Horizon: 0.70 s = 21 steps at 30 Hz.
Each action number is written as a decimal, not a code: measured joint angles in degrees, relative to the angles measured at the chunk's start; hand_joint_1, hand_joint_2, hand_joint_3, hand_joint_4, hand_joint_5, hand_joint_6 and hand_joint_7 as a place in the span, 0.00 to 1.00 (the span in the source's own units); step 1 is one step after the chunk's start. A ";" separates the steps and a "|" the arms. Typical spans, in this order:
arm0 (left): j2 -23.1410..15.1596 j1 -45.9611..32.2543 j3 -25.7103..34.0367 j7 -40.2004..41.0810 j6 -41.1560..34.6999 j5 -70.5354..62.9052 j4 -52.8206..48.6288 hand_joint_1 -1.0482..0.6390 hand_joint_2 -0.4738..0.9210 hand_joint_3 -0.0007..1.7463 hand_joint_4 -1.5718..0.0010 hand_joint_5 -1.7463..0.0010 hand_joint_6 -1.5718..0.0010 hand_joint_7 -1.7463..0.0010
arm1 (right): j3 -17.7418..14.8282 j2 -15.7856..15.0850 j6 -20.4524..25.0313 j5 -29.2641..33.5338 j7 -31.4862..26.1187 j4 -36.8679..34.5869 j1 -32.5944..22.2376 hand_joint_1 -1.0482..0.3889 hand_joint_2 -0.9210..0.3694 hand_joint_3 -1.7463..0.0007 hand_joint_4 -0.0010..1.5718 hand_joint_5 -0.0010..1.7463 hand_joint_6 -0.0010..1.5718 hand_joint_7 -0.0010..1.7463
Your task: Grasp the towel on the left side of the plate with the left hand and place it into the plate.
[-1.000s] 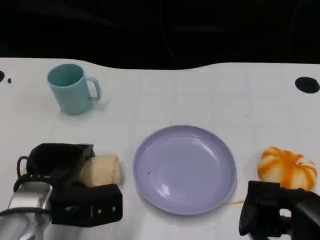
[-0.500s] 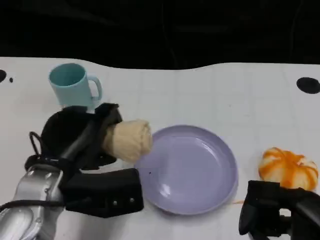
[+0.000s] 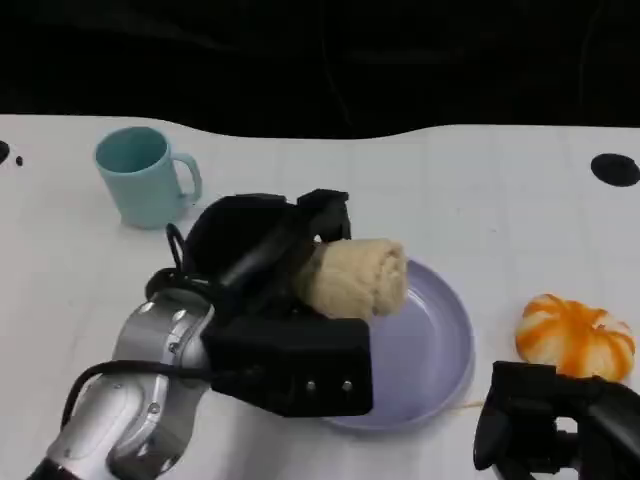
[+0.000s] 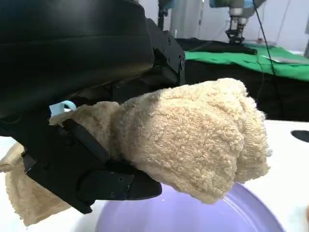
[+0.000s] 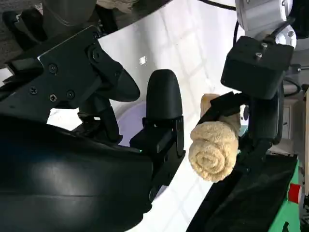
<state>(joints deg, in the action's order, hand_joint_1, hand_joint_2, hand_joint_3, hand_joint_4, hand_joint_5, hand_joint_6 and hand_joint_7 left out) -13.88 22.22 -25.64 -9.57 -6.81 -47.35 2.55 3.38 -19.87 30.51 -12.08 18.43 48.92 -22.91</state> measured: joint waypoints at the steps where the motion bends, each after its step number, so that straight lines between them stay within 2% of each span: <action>1: 0.32 0.12 -0.50 -0.55 -0.07 0.00 -0.34 0.49 0.73 0.52 0.45 0.00 0.53 0.14 | 0.25 0.00 -0.03 0.15 -0.06 0.00 -0.02 0.67 0.31 0.31 0.47 0.99 0.42 0.85; 2: 0.66 0.18 -1.02 -1.20 -0.18 0.01 -0.70 0.49 0.74 0.51 0.45 0.00 0.52 0.17 | 0.48 0.00 -0.09 0.27 -0.11 0.00 -0.07 0.67 0.31 0.31 0.47 0.99 0.42 0.85; 5: 1.94 0.39 -1.97 -2.37 -0.80 -0.01 -1.80 0.48 0.78 0.42 0.48 0.00 0.45 0.49 | 0.77 0.00 -0.11 0.46 -0.37 0.01 -0.14 0.67 0.31 0.31 0.47 0.99 0.42 0.86; 6: 2.30 0.69 -2.33 -2.69 -1.06 -0.01 -2.10 0.48 0.83 0.36 0.52 0.03 0.45 0.60 | 0.76 0.00 -0.10 0.47 -0.43 0.01 -0.14 0.66 0.31 0.31 0.48 0.99 0.42 0.86; 7: 2.65 1.04 -2.58 -3.18 -1.32 0.06 -2.35 0.47 0.90 0.25 0.57 0.06 0.44 0.73 | 0.76 0.00 -0.11 0.42 -0.43 0.00 -0.15 0.66 0.31 0.31 0.48 0.99 0.42 0.86; 9: 3.60 1.78 -2.92 -4.20 -2.04 0.24 -2.59 0.44 0.97 0.12 0.62 0.11 0.48 0.88 | 0.75 0.00 -0.11 0.31 -0.42 0.00 -0.24 0.66 0.31 0.31 0.48 0.99 0.43 0.86; 10: 3.94 1.99 -3.02 -4.59 -2.28 0.24 -2.61 0.42 0.99 0.10 0.65 0.18 0.54 0.93 | 0.74 0.00 -0.11 0.25 -0.42 0.00 -0.29 0.66 0.31 0.31 0.48 0.99 0.43 0.86; 11: 4.14 2.19 -3.34 -5.10 -2.56 0.22 -2.61 0.38 0.99 0.10 0.69 0.38 0.63 0.97 | 0.73 0.00 -0.10 0.19 -0.43 0.00 -0.31 0.66 0.31 0.31 0.48 0.99 0.43 0.86; 13: 4.07 2.55 -3.85 -7.73 -3.54 0.05 -2.53 0.34 1.00 0.10 0.74 0.63 0.73 0.99 | 0.70 0.00 -0.10 0.15 -0.42 0.00 -0.32 0.65 0.31 0.30 0.48 0.99 0.43 0.86; 14: 4.00 2.72 -4.05 -9.21 -4.31 -0.13 -2.43 0.28 1.00 0.09 0.82 0.74 0.81 1.00 | 0.67 0.00 -0.10 0.14 -0.42 0.00 -0.32 0.66 0.32 0.30 0.48 0.99 0.42 0.86; 17: 3.65 3.08 -4.33 -13.12 -6.26 -0.28 -1.70 0.16 1.00 0.09 0.94 0.84 0.92 1.00 | 0.66 0.00 -0.11 0.14 -0.38 0.00 -0.32 0.66 0.32 0.30 0.48 0.99 0.42 0.86; 21: 2.89 3.21 -4.57 -14.60 -6.39 -0.29 -0.81 0.07 1.00 0.12 0.99 0.86 0.97 1.00 | 0.52 0.00 -0.09 -0.13 -0.32 0.00 -0.28 0.67 0.32 0.30 0.48 1.00 0.42 0.86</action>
<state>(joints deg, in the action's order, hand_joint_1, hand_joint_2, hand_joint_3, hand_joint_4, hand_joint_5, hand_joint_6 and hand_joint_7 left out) -10.99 25.44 -30.21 -24.17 -13.19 -47.64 1.74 3.90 -19.87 30.42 -12.21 18.10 48.92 -23.19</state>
